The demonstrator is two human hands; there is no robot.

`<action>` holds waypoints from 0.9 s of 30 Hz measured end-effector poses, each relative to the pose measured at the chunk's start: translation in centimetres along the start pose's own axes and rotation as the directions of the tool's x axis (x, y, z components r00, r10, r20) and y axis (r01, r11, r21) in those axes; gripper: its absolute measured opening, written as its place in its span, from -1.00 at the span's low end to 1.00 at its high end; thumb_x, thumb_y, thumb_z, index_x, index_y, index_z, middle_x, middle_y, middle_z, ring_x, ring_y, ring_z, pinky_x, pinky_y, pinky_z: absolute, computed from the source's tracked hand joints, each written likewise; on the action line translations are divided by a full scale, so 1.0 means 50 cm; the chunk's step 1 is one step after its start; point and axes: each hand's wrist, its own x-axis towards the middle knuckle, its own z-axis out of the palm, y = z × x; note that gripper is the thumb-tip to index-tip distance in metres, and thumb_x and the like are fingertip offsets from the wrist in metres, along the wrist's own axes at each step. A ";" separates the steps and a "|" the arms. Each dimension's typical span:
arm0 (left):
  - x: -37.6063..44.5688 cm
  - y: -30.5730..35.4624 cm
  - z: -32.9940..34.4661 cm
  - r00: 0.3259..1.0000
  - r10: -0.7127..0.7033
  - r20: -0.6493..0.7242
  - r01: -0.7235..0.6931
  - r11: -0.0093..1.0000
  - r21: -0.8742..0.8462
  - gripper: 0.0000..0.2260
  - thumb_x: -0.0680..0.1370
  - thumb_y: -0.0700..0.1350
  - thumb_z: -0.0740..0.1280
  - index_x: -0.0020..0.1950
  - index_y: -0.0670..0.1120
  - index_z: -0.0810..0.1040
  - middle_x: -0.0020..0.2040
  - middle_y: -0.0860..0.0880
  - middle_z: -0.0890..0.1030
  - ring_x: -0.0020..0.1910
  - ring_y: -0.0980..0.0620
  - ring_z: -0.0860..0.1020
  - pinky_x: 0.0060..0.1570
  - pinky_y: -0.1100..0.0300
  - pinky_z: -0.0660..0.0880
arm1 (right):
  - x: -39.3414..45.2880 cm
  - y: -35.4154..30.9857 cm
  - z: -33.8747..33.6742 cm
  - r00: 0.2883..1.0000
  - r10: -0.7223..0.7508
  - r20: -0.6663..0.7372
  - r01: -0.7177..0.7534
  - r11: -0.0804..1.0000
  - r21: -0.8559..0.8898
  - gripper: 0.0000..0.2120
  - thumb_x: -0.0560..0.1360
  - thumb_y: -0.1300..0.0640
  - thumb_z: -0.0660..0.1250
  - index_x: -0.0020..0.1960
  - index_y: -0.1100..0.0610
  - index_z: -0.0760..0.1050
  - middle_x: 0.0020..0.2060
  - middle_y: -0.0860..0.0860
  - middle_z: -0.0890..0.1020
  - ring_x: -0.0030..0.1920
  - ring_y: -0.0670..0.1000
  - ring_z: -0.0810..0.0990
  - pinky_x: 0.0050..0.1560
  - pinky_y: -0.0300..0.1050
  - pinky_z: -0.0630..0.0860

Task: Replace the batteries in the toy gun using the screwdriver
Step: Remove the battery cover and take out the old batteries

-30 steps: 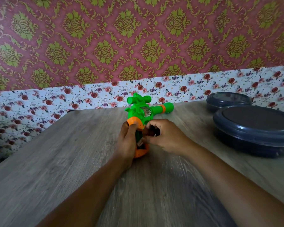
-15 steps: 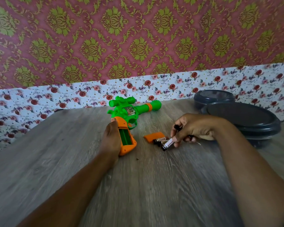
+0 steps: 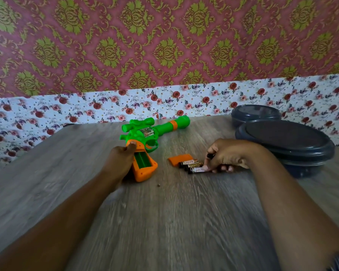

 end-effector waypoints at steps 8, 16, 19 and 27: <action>0.007 0.004 -0.028 0.998 -0.036 0.049 0.036 0.999 0.009 -0.67 0.42 -0.06 0.48 -0.17 -0.36 0.60 -0.33 -0.25 0.58 -0.49 -0.06 0.55 -0.31 0.05 0.60 | -0.022 -0.069 0.027 0.988 -0.150 -0.033 0.147 0.986 -0.075 -0.89 0.52 0.27 0.29 0.02 0.15 0.52 -0.33 0.07 0.59 -0.37 -0.05 0.53 -0.32 -0.16 0.51; 0.010 0.005 -0.036 0.996 0.003 0.088 -0.012 0.994 0.105 -0.61 0.46 -0.03 0.45 -0.23 -0.39 0.57 -0.38 -0.29 0.56 -0.45 -0.13 0.52 -0.20 -0.02 0.55 | -0.020 -0.128 0.103 0.953 -0.296 -0.064 0.265 0.916 -0.300 -0.86 0.38 0.22 0.47 -0.26 0.13 0.51 -0.36 0.18 0.64 -0.43 0.09 0.61 -0.45 -0.22 0.50; 0.014 -0.002 -0.037 0.994 0.033 0.100 -0.052 0.980 0.191 -0.62 0.48 0.00 0.42 -0.28 -0.35 0.57 -0.56 -0.13 0.54 -0.59 0.01 0.51 -0.36 0.16 0.49 | -0.024 -0.135 0.110 0.947 -0.318 -0.043 0.273 0.869 -0.412 -0.86 0.36 0.20 0.49 -0.28 0.11 0.52 -0.42 0.04 0.57 -0.51 -0.05 0.50 -0.59 -0.34 0.37; 0.021 -0.008 -0.041 0.994 0.048 0.093 -0.068 0.973 0.222 -0.63 0.49 0.02 0.41 -0.37 -0.23 0.51 -0.62 -0.05 0.51 -0.63 0.05 0.49 -0.41 0.17 0.45 | -0.018 -0.134 0.114 0.920 -0.392 -0.026 0.328 0.802 -0.499 -0.78 0.33 0.13 0.51 -0.30 0.06 0.46 -0.21 0.06 0.54 -0.16 0.00 0.48 -0.39 -0.24 0.30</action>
